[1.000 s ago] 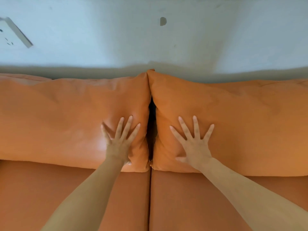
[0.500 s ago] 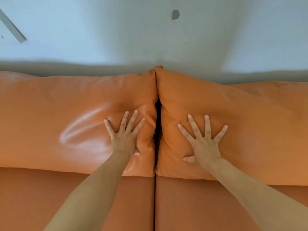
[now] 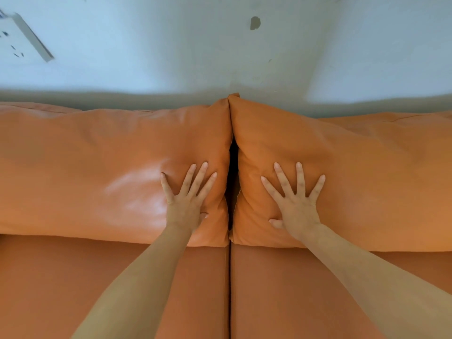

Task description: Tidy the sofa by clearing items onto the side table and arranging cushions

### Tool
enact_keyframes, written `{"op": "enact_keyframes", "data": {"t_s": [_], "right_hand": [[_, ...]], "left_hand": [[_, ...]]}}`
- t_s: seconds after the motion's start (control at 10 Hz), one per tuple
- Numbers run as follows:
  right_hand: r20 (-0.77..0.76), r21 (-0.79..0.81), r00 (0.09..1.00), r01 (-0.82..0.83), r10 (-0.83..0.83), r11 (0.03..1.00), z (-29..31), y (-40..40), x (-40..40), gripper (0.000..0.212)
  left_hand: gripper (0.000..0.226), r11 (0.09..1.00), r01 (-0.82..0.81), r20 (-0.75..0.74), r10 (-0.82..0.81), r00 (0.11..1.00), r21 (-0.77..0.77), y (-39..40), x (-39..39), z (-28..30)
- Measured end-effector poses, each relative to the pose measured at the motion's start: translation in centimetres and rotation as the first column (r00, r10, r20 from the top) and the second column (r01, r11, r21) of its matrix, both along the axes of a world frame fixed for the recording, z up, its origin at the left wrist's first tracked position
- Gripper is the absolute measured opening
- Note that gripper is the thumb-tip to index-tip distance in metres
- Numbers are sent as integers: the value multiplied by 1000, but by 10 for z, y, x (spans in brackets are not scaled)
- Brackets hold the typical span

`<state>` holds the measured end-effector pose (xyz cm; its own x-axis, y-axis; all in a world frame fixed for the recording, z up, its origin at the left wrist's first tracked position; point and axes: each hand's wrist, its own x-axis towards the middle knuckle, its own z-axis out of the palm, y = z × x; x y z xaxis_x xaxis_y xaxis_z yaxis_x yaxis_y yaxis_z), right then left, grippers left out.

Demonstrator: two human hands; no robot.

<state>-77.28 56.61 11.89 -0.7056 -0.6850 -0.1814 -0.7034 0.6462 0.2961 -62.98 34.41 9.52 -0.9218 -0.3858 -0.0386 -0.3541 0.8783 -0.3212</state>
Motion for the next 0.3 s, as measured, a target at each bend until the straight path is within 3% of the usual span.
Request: {"op": "enact_keyframes", "data": {"t_s": [0.3], "right_hand": [[17,-35,996,-82,83,996,5,24,39,95]], "left_hand": [[110,998,-61,41,60,997,13,7,44,33]]}}
